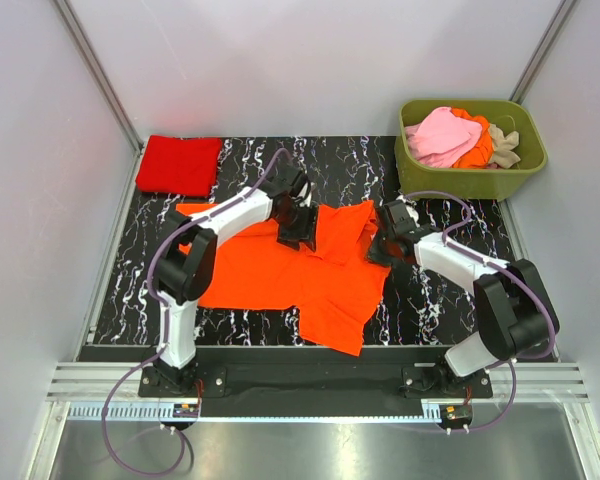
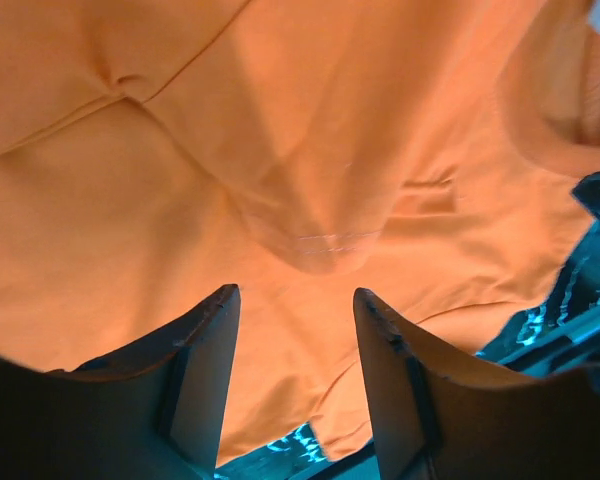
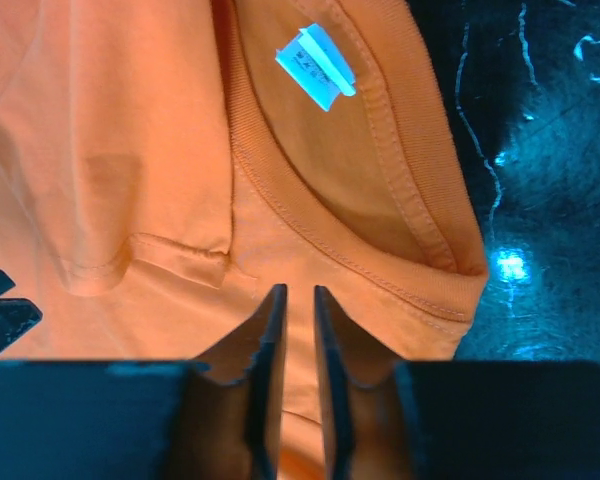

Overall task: Fold and stack the t-shirts
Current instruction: Fold the tshirt

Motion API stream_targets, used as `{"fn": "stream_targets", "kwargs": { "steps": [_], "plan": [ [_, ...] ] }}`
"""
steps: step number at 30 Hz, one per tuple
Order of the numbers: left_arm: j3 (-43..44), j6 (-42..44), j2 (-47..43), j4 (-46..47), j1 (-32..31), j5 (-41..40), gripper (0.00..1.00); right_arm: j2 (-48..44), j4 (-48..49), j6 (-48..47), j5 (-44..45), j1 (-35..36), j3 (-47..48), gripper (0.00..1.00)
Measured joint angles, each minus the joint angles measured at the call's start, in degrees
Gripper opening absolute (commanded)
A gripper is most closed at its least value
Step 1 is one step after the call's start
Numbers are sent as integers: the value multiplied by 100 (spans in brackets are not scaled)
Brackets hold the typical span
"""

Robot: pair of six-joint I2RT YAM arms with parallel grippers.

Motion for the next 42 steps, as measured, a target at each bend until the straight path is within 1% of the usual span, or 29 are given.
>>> {"fn": "stream_targets", "kwargs": {
  "steps": [2, 4, 6, 7, 11, 16, 19, 25, 31, 34, 42],
  "plan": [
    [0, 63, -2, -87, 66, -26, 55, 0, 35, 2, -7, 17, 0, 31],
    [15, 107, -2, -160, 234, -13, 55, 4, 107, 33, -20, 37, 0, 32],
    [76, 160, -2, -219, 560, 20, 55, 52, 173, 61, -46, 57, 7, 31],
    [142, 190, -2, -238, 673, 33, 55, 129, 190, 61, 0, 68, 37, 29],
    [369, 251, 9, -199, 1626, 52, 54, 470, 199, -55, 234, 24, 275, 26],
    [573, 249, 258, -83, 2599, 57, 54, 938, 195, -424, 278, -490, 931, 27],
    [573, 245, 479, -79, 2909, 42, 54, 1211, 203, -765, 179, -745, 1362, 27],
    [573, 234, 872, -79, 3034, 0, 54, 1875, 245, -1270, 4, -767, 2002, 25],
    [669, 249, 935, -48, 3086, -44, 54, 2618, -7, -1412, 181, -789, 2487, 24],
    [669, 243, 935, -22, 3132, -94, 54, 2699, -149, -1414, 446, -828, 2662, 22],
    [669, 96, 938, 81, 3191, -107, 54, 2649, -365, -1019, 951, -988, 2601, 21]
  ]
}}
